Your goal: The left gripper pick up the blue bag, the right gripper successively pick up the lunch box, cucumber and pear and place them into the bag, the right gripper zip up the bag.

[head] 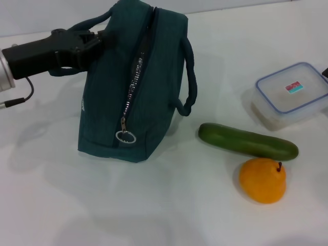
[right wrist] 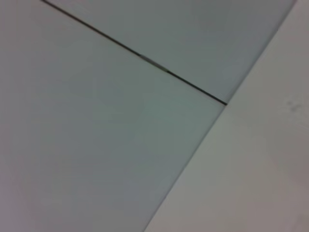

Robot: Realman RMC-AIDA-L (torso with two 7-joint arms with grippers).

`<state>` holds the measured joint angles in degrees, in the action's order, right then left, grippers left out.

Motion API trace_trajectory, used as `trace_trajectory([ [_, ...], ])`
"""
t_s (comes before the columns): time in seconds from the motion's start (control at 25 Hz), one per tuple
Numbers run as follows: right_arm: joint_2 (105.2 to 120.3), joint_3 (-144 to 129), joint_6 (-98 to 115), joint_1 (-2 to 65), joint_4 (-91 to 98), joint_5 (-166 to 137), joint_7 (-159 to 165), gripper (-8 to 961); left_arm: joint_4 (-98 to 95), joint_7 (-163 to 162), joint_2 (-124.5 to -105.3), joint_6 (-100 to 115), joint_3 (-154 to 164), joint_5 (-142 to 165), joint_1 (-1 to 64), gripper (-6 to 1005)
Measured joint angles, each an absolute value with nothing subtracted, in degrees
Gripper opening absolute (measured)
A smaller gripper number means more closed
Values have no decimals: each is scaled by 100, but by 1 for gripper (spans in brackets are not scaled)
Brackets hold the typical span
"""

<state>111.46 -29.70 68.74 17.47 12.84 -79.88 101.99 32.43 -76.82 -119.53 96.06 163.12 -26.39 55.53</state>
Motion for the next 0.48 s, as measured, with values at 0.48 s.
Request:
trace_trajectory([
  [0.48, 10956, -3071, 6816, 2047, 1037, -8006, 10368, 371, 3243, -7639, -11953, 9744, 16312, -2645, 5482, 55],
])
